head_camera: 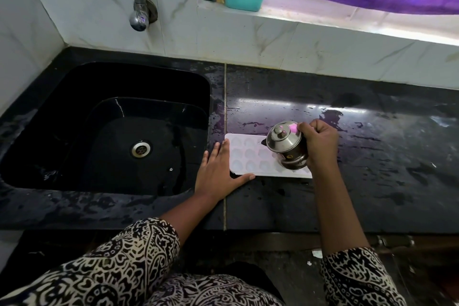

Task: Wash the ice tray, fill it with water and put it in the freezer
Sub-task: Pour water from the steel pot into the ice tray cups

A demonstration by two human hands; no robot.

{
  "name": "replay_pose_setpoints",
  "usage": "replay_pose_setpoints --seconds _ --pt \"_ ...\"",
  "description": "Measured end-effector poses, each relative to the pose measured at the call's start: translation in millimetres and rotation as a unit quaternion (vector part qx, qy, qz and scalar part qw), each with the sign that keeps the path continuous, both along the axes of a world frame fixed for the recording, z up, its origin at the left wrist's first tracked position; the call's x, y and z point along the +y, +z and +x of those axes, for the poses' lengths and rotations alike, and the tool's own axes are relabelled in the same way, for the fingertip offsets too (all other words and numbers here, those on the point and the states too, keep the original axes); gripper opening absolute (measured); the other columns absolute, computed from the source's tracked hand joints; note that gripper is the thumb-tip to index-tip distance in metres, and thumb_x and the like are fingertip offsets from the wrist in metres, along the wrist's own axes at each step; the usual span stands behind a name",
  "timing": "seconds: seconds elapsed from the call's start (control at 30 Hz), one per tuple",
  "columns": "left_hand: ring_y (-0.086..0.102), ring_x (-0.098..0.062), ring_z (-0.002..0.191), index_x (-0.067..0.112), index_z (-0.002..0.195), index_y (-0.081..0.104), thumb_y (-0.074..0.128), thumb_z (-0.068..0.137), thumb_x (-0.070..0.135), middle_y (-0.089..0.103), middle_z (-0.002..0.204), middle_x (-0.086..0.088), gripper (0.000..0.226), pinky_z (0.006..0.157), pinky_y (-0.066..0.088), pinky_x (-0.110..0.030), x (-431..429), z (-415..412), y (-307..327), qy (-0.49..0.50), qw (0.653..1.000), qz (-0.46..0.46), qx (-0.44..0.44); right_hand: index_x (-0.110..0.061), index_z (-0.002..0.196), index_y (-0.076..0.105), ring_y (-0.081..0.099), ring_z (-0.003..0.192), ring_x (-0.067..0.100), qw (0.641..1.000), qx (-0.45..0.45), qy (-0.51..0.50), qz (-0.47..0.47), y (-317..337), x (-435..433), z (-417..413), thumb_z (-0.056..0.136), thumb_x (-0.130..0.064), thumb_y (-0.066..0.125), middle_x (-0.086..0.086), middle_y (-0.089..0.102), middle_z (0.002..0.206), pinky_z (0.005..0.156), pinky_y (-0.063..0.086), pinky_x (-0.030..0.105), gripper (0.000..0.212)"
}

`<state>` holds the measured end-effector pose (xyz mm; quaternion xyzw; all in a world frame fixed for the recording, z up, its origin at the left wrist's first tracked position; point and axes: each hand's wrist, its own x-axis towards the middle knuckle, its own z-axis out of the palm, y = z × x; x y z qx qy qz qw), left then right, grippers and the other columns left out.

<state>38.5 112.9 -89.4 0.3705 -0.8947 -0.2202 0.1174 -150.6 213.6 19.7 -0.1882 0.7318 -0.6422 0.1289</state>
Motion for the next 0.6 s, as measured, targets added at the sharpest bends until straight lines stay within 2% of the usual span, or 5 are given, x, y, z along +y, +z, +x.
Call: replay_pose_setpoints --seconds 0.47,0.6 --pt "0.012 -0.016 0.15 0.011 0.155 0.008 0.041 0.069 0.088 0.022 0.161 -0.005 0.12 0.12 0.007 -0.039 -0.4 -0.9 -1.4 0.0 1.0 -0.007 -0.001 -0.021 0.045 0.044 0.04 0.049 0.009 1.0 -0.005 0.0 -0.005 -3.9 -0.2 2.6 0.076 -0.006 0.066 -0.014 0.043 0.042 0.052 0.042 0.023 0.041" --pt "0.013 -0.017 0.15 0.011 0.155 0.009 0.037 0.066 0.091 0.023 0.161 -0.006 0.122 0.12 0.008 -0.04 -0.9 -0.5 -2.0 0.001 1.0 -0.009 -0.003 -0.019 0.049 0.045 0.04 0.044 0.005 0.994 -0.081 -0.018 -0.066 -2.4 1.3 3.6 0.076 0.0 0.062 -0.009 0.044 0.043 0.047 0.04 0.016 0.037"
